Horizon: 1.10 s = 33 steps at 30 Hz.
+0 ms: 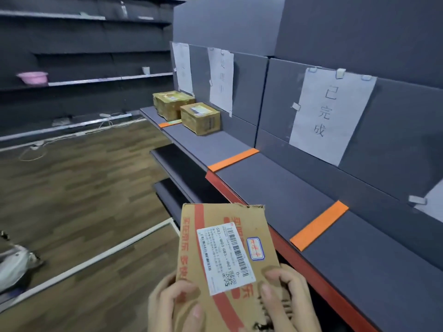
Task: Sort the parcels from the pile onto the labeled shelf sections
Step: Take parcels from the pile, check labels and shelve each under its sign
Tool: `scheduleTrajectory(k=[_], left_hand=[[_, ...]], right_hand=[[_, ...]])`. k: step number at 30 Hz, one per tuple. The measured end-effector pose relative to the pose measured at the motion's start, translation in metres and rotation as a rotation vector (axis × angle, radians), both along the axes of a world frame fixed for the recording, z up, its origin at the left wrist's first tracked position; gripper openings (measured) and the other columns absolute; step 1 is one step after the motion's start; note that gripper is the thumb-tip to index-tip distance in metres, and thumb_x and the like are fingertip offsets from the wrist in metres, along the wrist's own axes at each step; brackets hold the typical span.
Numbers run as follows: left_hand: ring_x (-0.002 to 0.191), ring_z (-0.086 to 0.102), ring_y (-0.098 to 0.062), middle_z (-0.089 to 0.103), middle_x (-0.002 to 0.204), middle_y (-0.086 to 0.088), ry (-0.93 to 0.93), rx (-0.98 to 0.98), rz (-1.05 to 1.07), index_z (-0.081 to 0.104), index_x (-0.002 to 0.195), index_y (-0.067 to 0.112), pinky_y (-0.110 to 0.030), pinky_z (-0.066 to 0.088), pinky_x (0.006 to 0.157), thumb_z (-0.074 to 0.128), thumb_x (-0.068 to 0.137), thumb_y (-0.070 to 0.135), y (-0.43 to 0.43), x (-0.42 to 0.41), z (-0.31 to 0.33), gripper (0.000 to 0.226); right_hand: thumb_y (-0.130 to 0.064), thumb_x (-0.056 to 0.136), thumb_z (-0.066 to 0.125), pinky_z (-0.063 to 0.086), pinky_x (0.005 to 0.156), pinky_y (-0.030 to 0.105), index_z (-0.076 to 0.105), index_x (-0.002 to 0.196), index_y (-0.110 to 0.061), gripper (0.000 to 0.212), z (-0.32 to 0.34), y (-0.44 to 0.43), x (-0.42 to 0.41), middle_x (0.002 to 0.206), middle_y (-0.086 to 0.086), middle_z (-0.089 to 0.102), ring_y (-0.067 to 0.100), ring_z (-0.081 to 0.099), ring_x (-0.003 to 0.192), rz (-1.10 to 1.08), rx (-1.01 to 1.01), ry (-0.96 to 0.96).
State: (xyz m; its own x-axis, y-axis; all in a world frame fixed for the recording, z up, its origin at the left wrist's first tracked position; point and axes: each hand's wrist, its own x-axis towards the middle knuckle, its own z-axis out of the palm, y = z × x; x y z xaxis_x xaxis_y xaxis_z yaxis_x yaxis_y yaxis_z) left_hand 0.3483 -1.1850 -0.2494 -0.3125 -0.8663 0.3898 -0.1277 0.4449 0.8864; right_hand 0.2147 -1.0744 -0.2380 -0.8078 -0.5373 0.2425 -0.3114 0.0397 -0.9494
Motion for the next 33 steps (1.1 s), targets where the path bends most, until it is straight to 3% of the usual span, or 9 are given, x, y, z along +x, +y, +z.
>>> scheduleTrajectory(k=[4,7,11,15,20,24,29,31,33], left_hand=[[0.092,0.059,0.004,0.058,0.104,0.014,0.017,-0.021,-0.002,0.062,0.088,0.053,-0.002,0.041,0.076,0.054,0.060,0.046,-0.073,-0.026,0.000,0.030],[0.089,0.060,-0.004,0.061,0.105,0.010,0.008,-0.032,0.037,0.064,0.087,0.051,-0.005,0.043,0.076,0.055,0.059,0.044,-0.118,-0.043,0.009,0.031],[0.095,0.056,0.002,0.056,0.110,0.022,0.006,0.016,0.065,0.064,0.088,0.048,-0.002,0.039,0.080,0.054,0.059,0.045,-0.177,-0.066,0.019,0.031],[0.098,0.056,-0.002,0.057,0.110,0.014,-0.007,0.043,0.059,0.064,0.091,0.046,-0.006,0.040,0.082,0.055,0.061,0.046,-0.224,-0.085,0.017,0.031],[0.104,0.060,-0.022,0.059,0.118,-0.006,-0.057,0.073,-0.041,0.063,0.095,0.043,-0.030,0.046,0.084,0.057,0.064,0.046,-0.303,-0.107,0.001,0.031],[0.109,0.059,-0.015,0.057,0.120,0.009,-0.051,0.112,-0.157,0.062,0.095,0.042,-0.029,0.046,0.086,0.055,0.066,0.047,-0.384,-0.126,-0.006,0.031],[0.110,0.052,0.000,0.052,0.120,0.024,-0.028,0.152,-0.338,0.059,0.096,0.046,-0.003,0.036,0.085,0.052,0.068,0.051,-0.497,-0.136,0.005,0.030],[0.113,0.049,0.003,0.049,0.121,0.025,-0.044,0.174,-0.411,0.057,0.099,0.047,-0.004,0.035,0.087,0.050,0.068,0.053,-0.537,-0.142,0.007,0.031],[0.116,0.047,0.004,0.048,0.120,0.024,-0.065,0.193,-0.495,0.055,0.102,0.048,-0.011,0.036,0.093,0.049,0.070,0.055,-0.573,-0.151,0.007,0.033]], right_hand=[[-0.062,0.066,0.054,0.045,0.073,0.014,0.062,0.101,-0.037,0.044,-0.012,-0.081,-0.030,0.121,-0.017,0.057,0.004,0.061,0.097,0.052,0.004,-0.021],[-0.062,0.066,0.054,0.040,0.077,0.006,0.062,0.099,-0.036,0.042,-0.010,-0.136,-0.048,0.121,-0.016,0.058,-0.005,0.056,0.104,0.072,0.002,-0.027],[-0.062,0.068,0.053,0.041,0.071,0.008,0.060,0.101,-0.039,0.041,-0.004,-0.203,-0.077,0.121,-0.017,0.056,0.003,0.059,0.095,0.140,0.030,-0.058],[-0.061,0.069,0.053,0.042,0.074,0.010,0.060,0.099,-0.040,0.037,-0.003,-0.255,-0.099,0.121,-0.019,0.055,0.007,0.058,0.100,0.132,0.048,-0.060],[-0.064,0.067,0.052,0.046,0.083,0.031,0.058,0.102,-0.042,0.042,-0.016,-0.319,-0.118,0.127,-0.018,0.052,0.012,0.061,0.102,0.062,0.114,-0.053],[-0.062,0.065,0.053,0.041,0.077,0.007,0.060,0.095,-0.045,0.034,-0.018,-0.386,-0.126,0.121,-0.025,0.052,-0.003,0.056,0.105,-0.061,0.081,-0.064],[-0.055,0.068,0.057,0.042,0.072,0.005,0.058,0.092,-0.050,0.025,-0.014,-0.480,-0.120,0.116,-0.022,0.053,-0.003,0.057,0.104,-0.185,0.073,-0.084],[-0.057,0.070,0.056,0.041,0.076,0.004,0.058,0.093,-0.051,0.024,-0.011,-0.513,-0.117,0.118,-0.019,0.054,-0.001,0.055,0.109,-0.241,0.077,-0.079],[-0.045,0.076,0.058,0.040,0.074,0.001,0.057,0.090,-0.051,0.015,-0.007,-0.541,-0.117,0.116,-0.015,0.054,-0.006,0.053,0.108,-0.269,0.063,-0.117]])
